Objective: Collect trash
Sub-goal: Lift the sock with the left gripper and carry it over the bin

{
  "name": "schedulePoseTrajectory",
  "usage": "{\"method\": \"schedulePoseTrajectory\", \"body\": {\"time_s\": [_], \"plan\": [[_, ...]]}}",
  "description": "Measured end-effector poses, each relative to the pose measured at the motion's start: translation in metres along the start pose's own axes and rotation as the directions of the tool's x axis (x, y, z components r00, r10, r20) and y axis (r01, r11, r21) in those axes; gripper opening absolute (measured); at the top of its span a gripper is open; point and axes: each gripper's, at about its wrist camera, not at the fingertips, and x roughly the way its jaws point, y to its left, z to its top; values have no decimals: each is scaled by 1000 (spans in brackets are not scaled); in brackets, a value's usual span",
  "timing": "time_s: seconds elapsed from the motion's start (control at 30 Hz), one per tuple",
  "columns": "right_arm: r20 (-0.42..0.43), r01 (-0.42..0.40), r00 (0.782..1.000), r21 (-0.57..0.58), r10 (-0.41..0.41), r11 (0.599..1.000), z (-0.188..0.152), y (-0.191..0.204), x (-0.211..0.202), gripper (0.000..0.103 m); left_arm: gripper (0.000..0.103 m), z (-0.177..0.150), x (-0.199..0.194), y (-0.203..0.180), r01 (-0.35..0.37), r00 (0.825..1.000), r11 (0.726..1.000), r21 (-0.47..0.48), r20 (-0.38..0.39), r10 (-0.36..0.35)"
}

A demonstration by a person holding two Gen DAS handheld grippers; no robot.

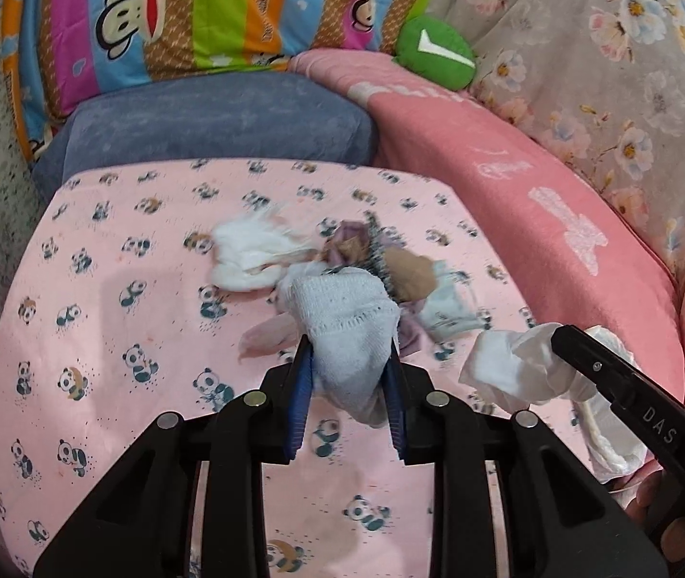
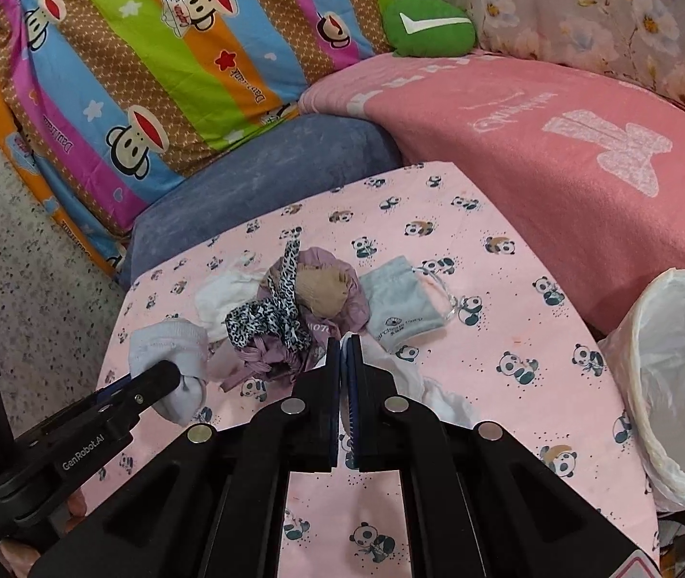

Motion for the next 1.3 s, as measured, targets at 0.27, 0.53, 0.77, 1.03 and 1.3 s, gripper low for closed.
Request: {"method": "schedulePoseTrajectory", "body": {"time_s": [0.27, 0.53, 0.77, 1.03, 1.3], "plan": [[102, -1, 995, 20, -1, 1000, 14, -19, -58, 5, 26, 6, -17, -52, 43, 998, 995, 90, 41, -47], [185, 37, 981, 70, -49, 997, 23, -63, -108, 5, 26, 7, -23, -116, 92, 993, 975, 204, 54, -105], [231, 88, 966, 125, -115, 988, 27, -115, -144, 5, 26, 1, -22, -174, 134, 987, 946, 295, 45, -153], [248, 144, 951, 179, -186, 973, 24, -169, -170, 5, 26, -8, -18, -228, 173, 981, 912, 373, 21, -194], [239, 179, 941, 246, -239, 953, 13, -219, -183, 5, 27, -21, -8, -272, 204, 976, 878, 434, -21, -217]]}}
